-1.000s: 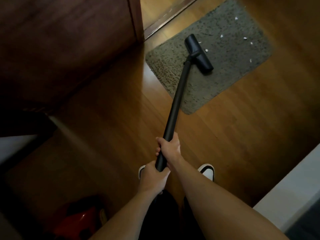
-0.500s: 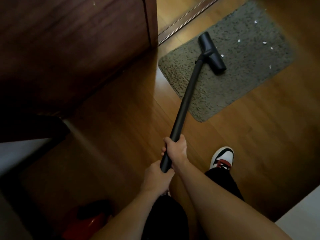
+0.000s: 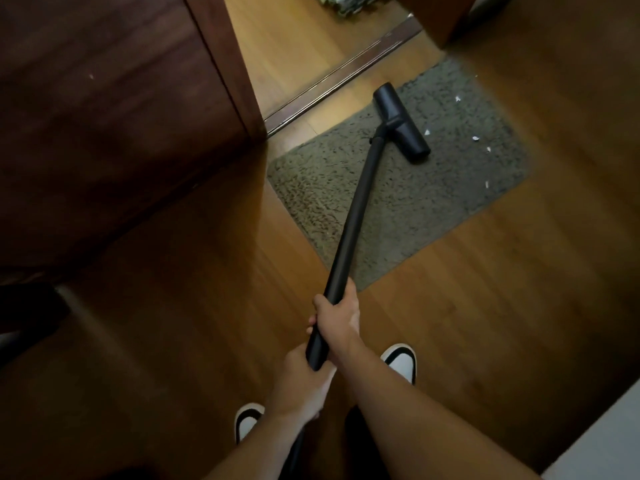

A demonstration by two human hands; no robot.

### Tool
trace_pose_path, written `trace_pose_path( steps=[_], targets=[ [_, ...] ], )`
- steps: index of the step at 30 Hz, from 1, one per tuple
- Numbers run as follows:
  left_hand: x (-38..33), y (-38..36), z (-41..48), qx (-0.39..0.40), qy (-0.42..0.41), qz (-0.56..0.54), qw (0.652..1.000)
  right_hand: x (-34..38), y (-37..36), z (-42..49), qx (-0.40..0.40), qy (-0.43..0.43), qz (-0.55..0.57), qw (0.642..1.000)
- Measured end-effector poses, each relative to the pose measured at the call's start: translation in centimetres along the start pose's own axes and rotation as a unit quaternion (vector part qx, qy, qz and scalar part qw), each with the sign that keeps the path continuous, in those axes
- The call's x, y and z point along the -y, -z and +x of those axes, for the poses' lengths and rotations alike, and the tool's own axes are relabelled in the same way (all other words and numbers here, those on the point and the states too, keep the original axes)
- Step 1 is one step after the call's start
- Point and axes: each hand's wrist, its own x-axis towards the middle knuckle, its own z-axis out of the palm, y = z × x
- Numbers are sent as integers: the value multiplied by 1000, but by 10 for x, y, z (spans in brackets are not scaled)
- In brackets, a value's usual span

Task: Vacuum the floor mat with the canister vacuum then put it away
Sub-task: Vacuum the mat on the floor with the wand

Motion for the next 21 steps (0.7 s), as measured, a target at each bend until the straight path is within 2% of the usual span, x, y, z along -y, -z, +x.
trace_pose_path(
  steps=[5,11,21],
  targets=[
    [-36,-16,18,-3,-30,35,999,28,26,26,-27,3,16,999],
    [-71,-45,23,-2,-18,53,998,50,63,39,-36,7,15,999],
    [-61,-63,9,-13,-25,54,998,43,79,25,-33,1,-10,999]
  ],
)
